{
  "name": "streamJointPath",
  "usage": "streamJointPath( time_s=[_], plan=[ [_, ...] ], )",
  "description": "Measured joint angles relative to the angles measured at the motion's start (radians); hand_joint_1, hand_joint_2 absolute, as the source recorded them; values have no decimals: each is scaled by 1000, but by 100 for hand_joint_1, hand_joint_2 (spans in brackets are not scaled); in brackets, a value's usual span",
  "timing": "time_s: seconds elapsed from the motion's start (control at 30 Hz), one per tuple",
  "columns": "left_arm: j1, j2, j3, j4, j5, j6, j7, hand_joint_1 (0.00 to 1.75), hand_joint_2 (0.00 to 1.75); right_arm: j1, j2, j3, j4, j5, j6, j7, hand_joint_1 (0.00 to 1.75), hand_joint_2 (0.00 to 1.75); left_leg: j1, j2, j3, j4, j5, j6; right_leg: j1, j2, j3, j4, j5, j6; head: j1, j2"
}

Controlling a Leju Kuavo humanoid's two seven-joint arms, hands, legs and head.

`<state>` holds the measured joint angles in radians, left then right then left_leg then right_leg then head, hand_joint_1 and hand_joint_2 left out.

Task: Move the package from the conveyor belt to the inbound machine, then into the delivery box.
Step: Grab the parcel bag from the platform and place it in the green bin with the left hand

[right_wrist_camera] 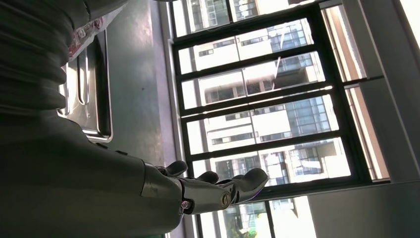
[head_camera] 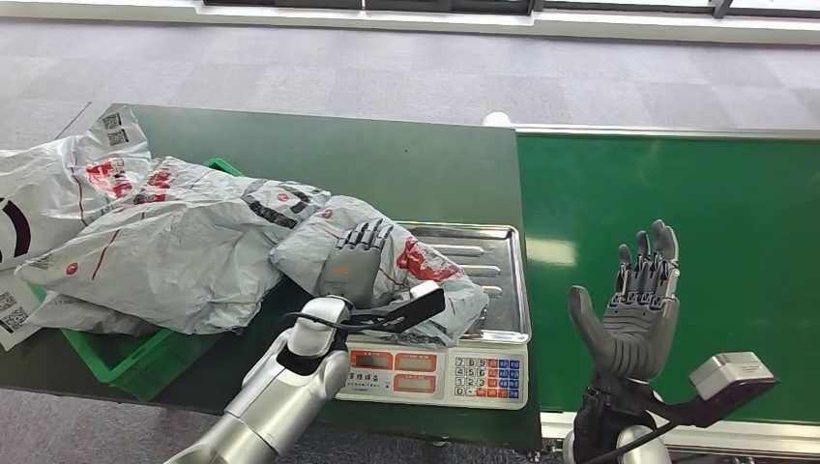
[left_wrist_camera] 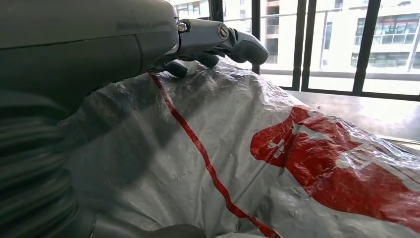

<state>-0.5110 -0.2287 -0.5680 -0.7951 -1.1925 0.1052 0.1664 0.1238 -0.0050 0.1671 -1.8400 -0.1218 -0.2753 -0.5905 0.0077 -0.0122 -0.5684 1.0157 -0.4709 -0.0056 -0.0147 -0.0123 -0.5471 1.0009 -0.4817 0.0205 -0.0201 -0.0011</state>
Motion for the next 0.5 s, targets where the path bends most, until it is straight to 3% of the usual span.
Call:
streamJointPath(
  time_s=[0.03,0.07,0.5],
  plan=[
    [-1,0,0,5,-1,0,0,142,175,0,0,0,0,1,0,0,0,175,0,0,0,0,0,0,0,0,0,0,0,0,0,0],
    [-1,-1,0,8,-2,-1,0,171,175,0,0,0,0,2,0,0,0,175,0,0,1,0,0,0,0,0,1,0,0,0,0,0],
    [20,3,11,-4,-6,-24,-21,175,175,14,13,0,0,26,13,0,0,175,0,1,0,0,2,-1,0,2,0,1,2,-1,0,0]
  ],
)
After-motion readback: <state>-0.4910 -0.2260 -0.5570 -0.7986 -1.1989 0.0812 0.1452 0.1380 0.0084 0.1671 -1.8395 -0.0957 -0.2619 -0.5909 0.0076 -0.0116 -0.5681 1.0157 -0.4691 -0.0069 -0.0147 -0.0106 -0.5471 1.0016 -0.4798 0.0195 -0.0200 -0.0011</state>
